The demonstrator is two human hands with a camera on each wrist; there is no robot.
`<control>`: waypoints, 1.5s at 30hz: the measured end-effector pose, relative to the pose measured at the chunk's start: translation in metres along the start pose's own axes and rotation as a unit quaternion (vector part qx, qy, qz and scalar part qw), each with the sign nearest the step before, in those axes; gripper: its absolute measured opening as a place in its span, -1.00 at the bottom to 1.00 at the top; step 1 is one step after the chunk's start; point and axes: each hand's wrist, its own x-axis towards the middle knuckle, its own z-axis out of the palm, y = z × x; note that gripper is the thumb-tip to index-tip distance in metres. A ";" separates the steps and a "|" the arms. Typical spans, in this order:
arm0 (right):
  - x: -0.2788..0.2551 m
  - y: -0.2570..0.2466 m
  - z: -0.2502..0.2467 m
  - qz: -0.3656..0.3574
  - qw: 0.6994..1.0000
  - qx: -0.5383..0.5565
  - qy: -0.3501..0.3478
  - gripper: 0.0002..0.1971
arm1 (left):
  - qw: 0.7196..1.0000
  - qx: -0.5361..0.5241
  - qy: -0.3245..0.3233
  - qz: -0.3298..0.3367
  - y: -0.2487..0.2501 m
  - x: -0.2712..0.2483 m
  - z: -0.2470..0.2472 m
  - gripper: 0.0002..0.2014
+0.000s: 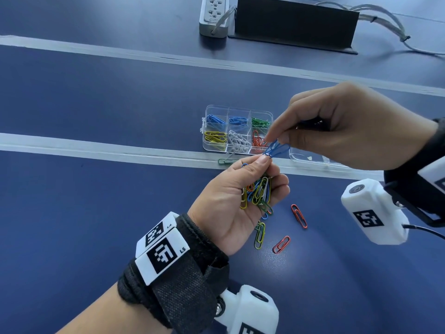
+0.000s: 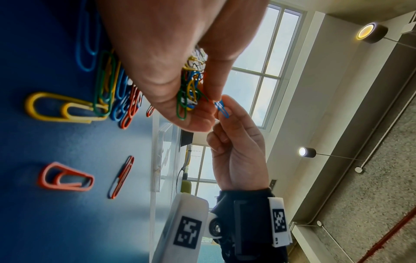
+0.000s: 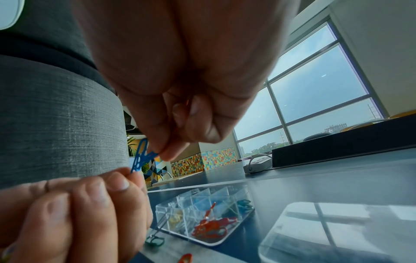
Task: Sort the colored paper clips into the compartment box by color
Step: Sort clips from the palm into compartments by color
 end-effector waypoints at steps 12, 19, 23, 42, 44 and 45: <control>-0.006 0.002 0.002 0.021 0.990 0.128 -0.058 -0.83 | 1.000 -0.027 0.002 0.003 0.001 -0.001 0.002 -0.93; -0.008 -0.001 0.007 -0.033 0.998 0.044 -0.030 -0.85 | 1.000 -0.027 0.003 0.004 0.002 -0.001 0.001 -0.92; -0.010 -0.002 0.008 -0.058 0.998 0.011 -0.019 -0.82 | 0.999 -0.038 0.002 -0.001 0.001 -0.002 0.002 -0.92; -0.012 -0.005 0.020 -0.111 0.992 -0.048 0.031 -0.88 | 0.995 -0.092 0.047 -0.010 0.006 -0.003 0.008 -0.94; -0.013 -0.005 0.020 -0.101 0.993 -0.043 0.044 -0.87 | 0.995 -0.091 0.035 -0.013 0.005 -0.004 0.008 -0.89; -0.013 -0.005 0.019 -0.095 0.993 -0.042 0.053 -0.85 | 0.995 -0.090 0.034 -0.014 0.005 -0.004 0.008 -0.89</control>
